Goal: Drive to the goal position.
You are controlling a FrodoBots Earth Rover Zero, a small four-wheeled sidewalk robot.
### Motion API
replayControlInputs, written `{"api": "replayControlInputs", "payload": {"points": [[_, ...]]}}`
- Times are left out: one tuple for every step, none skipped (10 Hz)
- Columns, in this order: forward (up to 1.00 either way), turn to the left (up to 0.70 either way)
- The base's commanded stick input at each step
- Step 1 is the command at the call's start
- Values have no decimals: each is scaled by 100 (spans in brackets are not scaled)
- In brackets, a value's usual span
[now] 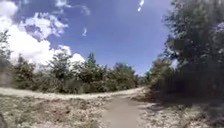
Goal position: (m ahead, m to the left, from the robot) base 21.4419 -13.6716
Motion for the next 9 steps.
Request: {"api": "replayControlInputs", "payload": {"points": [[85,0],[85,0],[85,0],[85,0],[85,0],[85,0],[85,0],[85,0],[85,0]]}}
